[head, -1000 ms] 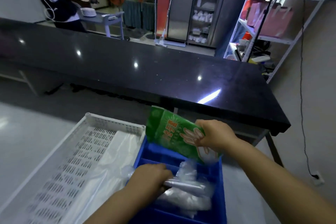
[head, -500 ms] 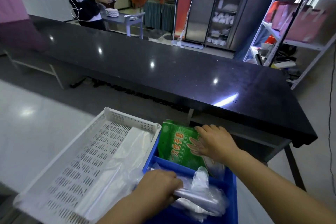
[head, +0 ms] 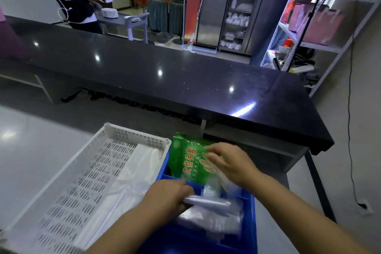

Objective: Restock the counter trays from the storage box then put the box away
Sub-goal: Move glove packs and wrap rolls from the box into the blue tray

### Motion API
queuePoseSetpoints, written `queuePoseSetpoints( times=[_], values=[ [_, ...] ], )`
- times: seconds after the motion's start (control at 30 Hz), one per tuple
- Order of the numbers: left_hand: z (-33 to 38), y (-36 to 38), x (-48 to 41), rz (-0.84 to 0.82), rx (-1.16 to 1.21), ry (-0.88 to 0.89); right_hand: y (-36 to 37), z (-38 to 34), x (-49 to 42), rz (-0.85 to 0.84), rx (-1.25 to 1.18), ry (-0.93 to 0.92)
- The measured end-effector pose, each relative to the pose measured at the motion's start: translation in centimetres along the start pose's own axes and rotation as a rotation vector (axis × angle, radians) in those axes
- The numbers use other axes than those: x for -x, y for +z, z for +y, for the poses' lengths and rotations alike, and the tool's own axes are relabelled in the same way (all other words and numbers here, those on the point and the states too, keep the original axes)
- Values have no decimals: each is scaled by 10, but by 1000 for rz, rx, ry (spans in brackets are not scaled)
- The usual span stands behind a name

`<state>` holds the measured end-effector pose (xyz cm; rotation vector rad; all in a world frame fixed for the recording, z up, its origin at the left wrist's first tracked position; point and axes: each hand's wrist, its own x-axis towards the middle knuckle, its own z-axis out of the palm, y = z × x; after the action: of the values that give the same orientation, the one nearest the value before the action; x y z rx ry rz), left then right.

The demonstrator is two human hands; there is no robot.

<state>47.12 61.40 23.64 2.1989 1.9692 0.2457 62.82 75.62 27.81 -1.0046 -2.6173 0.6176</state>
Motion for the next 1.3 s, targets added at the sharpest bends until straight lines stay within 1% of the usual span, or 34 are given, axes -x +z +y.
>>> queuePoseSetpoints(
  times=[0.03, 0.07, 0.1, 0.17, 0.23, 0.37, 0.43, 0.5, 0.57, 0.63, 0.73, 0.77, 0.8, 0.9, 0.97, 1.07, 1.2, 1.3],
  values=[
    [0, -1, -4, 6, -9, 4, -3, -6, 8, -123, -49, -9],
    [0, -2, -8, 8, -12, 2, -4, -9, 19, -222, -29, -15],
    [0, -4, -13, 12, -11, 1, -4, -11, 29, -265, 46, -29],
    [2, -11, -24, 16, -9, 9, 0, -11, 44, -223, 256, -74],
    [8, -19, -37, 37, -6, 28, 3, -10, 50, -116, 366, -100],
    [15, -32, -57, 130, -31, 27, 2, -2, 47, 173, 475, -151],
    [9, -39, -65, 210, -21, 26, 0, 7, 43, 335, 434, -147],
    [2, -49, -67, 329, 24, 44, -3, 15, 37, 477, 487, -135],
    [-3, -55, -70, 437, -12, 51, -4, 23, 33, 595, 538, -160],
    [-5, -53, -73, 526, -7, 63, -2, 27, 31, 692, 527, -197],
    [-6, -38, -74, 562, 14, 100, 10, 34, 30, 778, 544, -134],
    [-8, -29, -75, 541, 8, 87, 16, 36, 30, 767, 574, -94],
    [-9, -20, -74, 511, -10, 72, 23, 37, 31, 719, 598, -57],
    [-9, 6, -72, 347, -38, 26, 41, 35, 42, 448, 609, 24],
    [-12, 19, -71, 281, -44, -19, 46, 31, 48, 352, 562, 87],
    [-21, 33, -76, 164, -14, -85, 47, 25, 52, 327, 477, 130],
    [-26, 28, -86, -23, 43, -124, 46, 26, 55, 262, 441, 42],
    [-29, 20, -93, -166, 95, -134, 44, 25, 53, 221, 460, 19]
  ],
)
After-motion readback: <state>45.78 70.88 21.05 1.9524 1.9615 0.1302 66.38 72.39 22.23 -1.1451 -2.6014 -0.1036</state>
